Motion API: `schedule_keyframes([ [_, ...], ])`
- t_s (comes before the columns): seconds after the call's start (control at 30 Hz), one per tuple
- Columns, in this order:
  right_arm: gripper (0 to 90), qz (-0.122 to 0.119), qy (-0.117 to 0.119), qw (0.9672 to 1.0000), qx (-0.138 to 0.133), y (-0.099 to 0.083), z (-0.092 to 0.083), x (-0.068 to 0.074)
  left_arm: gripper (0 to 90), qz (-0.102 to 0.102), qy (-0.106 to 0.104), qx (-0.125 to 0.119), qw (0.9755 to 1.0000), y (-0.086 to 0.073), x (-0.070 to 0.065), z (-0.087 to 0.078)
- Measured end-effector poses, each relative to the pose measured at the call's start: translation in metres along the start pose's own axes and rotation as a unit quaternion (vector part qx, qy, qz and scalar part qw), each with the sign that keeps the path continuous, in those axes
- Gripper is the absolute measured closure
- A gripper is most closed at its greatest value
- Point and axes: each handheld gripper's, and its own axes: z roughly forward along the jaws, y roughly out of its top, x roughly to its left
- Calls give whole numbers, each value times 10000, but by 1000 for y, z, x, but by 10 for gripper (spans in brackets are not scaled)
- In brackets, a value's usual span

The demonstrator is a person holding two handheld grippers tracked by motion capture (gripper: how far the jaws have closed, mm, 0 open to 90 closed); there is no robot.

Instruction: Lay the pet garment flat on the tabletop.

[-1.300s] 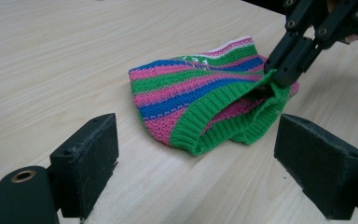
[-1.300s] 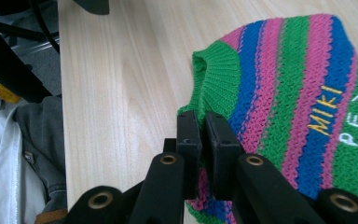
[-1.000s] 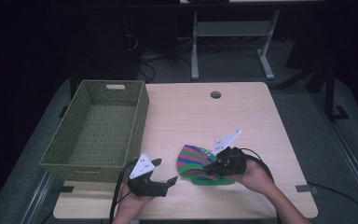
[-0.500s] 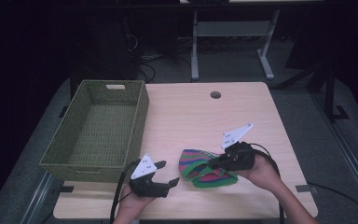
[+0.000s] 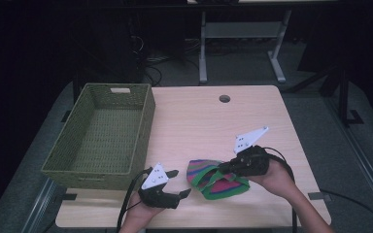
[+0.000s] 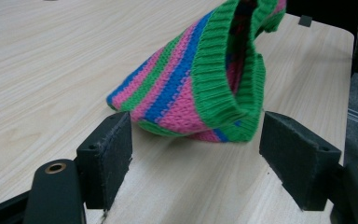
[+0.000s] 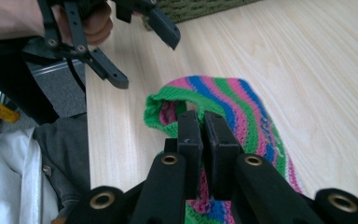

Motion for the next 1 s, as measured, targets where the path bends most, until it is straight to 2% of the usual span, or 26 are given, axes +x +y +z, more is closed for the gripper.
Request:
schedule_keyframes([
  [0.13,852,-11,-9,9999,-113,2,-5,2,250,63,-92,38,9999,0,-2,3],
  [0.17,852,-20,-26,9999,-137,3,-7,2,250,179,-144,41,9997,0,-4,5],
  [0.2,852,-16,-21,9999,-157,3,-8,2,250,179,-144,41,9997,0,-4,5],
  [0.23,852,-9,-24,9999,-170,4,-8,2,249,323,-186,27,9993,1,-8,6],
  [0.3,852,25,-23,9998,-196,5,-9,1,250,413,-231,14,9989,1,-10,6],
  [0.37,852,53,2,9997,-234,5,-10,0,254,438,-219,28,9988,1,-10,7],
  [0.47,853,15,5,9996,-286,7,-12,2,308,493,-233,83,9985,1,-12,11],
  [0.57,853,0,28,9995,-314,7,-13,3,359,456,-235,62,9987,1,-13,14],
  [0.63,853,2,24,9995,-313,7,-13,4,426,490,-112,87,9987,2,-14,17],
  [0.73,853,19,21,9994,-332,6,-13,3,573,521,-73,79,9986,2,-14,17],
  [0.77,853,27,22,9994,-332,6,-13,3,627,514,9,23,9987,3,-14,17],
  [0.87,852,20,14,9994,-342,5,-14,3,770,452,49,-93,9989,5,-13,17],
  [0.9,852,38,26,9993,-364,4,-15,2,806,389,116,-191,9990,7,-12,16],
  [1.0,852,81,8,9991,-406,3,-16,0,836,405,216,-192,9988,10,-11,15],
])
